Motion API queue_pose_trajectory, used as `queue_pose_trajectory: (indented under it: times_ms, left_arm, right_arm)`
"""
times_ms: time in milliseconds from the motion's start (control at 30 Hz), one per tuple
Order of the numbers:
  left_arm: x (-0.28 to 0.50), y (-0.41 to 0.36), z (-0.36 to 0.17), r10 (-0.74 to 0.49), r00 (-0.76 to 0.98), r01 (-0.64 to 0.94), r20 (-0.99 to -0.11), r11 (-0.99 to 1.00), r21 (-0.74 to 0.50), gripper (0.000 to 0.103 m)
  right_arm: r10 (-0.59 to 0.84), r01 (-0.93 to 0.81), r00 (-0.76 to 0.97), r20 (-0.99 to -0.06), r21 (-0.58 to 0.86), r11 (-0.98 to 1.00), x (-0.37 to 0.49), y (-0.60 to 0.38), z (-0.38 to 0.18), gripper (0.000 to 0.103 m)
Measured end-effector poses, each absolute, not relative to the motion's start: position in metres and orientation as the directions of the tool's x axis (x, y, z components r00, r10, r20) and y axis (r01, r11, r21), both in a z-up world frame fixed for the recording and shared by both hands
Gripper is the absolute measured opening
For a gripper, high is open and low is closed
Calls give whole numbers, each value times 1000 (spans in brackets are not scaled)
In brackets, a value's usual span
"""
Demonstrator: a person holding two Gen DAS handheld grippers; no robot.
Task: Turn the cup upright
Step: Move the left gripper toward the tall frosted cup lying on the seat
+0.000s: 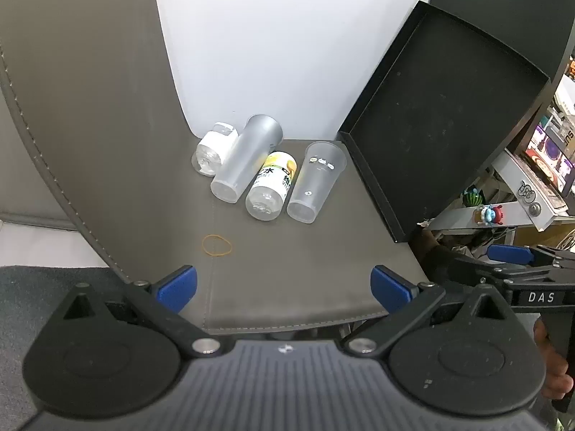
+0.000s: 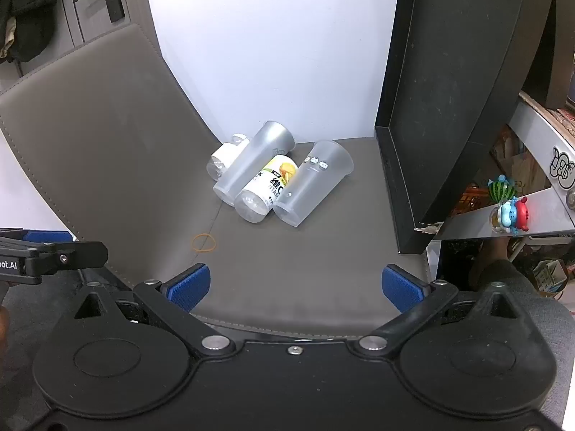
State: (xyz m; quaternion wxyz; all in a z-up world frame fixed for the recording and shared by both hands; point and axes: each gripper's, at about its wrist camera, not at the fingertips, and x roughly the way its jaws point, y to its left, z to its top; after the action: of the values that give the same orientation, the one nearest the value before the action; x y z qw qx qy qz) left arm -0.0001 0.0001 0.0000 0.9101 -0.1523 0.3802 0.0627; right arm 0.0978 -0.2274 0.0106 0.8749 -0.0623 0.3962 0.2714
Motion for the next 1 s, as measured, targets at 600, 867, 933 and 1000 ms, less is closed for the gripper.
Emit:
queue_pose_trajectory:
  times_ms: [600, 867, 933, 1000]
  left_arm:
    - [2, -3, 1, -26, 697, -213, -717, 946, -242, 102]
    - [2, -5, 2, -27, 698, -208, -715, 948, -239, 102]
    - [2, -6, 3, -27, 699, -206, -714, 949, -238, 102]
    - [3, -6, 3, -28, 700, -205, -714, 949, -239, 102]
  right_arm:
    - [425, -522, 536, -729, 109, 846, 98, -229, 10, 103]
    - [430, -518, 533, -729, 120, 847, 100, -231, 8, 103]
    - [428, -517, 534, -729, 119, 848, 99, -230, 8, 103]
    - [428, -516, 534, -729, 120, 848, 98, -230, 9, 103]
